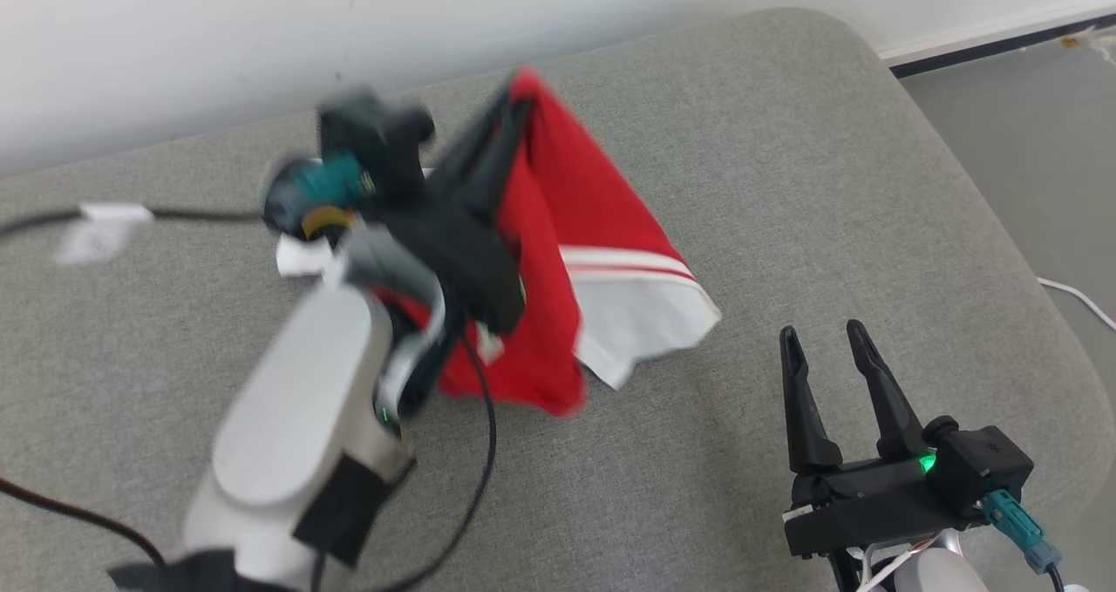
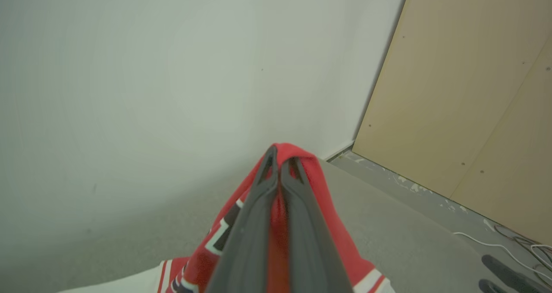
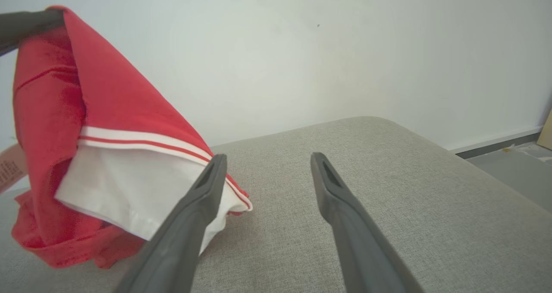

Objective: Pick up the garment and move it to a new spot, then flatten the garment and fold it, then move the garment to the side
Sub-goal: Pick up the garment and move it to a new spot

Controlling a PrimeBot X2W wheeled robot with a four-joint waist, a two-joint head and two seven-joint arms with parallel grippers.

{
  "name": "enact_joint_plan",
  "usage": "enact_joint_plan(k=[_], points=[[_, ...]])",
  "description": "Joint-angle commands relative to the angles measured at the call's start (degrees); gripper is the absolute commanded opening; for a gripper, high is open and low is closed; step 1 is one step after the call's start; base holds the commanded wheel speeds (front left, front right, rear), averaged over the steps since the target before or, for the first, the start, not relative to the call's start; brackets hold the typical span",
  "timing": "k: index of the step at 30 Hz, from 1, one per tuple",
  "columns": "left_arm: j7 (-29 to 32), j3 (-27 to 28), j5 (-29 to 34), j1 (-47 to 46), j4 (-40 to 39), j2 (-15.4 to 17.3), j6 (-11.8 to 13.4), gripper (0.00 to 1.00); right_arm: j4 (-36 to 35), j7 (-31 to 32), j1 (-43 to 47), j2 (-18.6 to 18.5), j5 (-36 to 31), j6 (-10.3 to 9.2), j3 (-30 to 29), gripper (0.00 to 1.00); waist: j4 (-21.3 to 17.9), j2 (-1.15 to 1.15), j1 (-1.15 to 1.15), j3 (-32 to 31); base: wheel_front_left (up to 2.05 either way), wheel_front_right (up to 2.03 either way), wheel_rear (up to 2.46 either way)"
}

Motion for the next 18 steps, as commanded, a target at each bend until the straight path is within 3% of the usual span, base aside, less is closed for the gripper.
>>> enact_joint_plan(k=[1,6,11,13,14,18], points=[[-0.5,-0.6,-0.9,3.1,0.6,0.0,0.0,0.00,-0.1,-0.1,0.3,-0.1,0.1,-0.10,0.0,1.00,0.0,0.00,0.00,-0.2,0.00,0.00,0.00],[-3.3,-4.4,-1.5,13.5,7.7,-0.9,0.0,0.00,0.5,-0.1,0.6,0.0,-1.1,-0.10,0.0,1.00,0.9,0.00,0.00,-1.1,0.00,0.00,0.00],[-5.5,-8.5,-3.6,17.8,15.3,-2.0,0.0,0.00,1.1,-0.1,0.6,-0.1,-1.9,-0.10,0.0,1.00,2.1,0.00,0.00,-2.6,0.00,0.00,0.00],[-6.7,-9.8,-4.6,18.3,17.2,-2.5,0.0,0.56,1.1,-0.1,0.9,-0.1,-2.1,-0.10,0.1,1.00,2.7,0.00,0.00,-3.4,0.00,0.00,0.00],[-7.5,-10.2,-5.1,18.0,17.7,-2.7,0.0,1.00,1.2,-0.1,1.2,-0.1,-2.1,-0.10,0.1,1.00,3.0,0.00,0.00,-3.7,0.00,0.00,0.00],[-10.3,-11.3,-6.5,16.1,17.8,-3.0,0.0,1.00,1.4,-0.1,2.5,-0.1,-2.5,-0.10,-0.1,1.00,4.6,0.00,0.00,-5.4,0.00,0.00,0.00]])
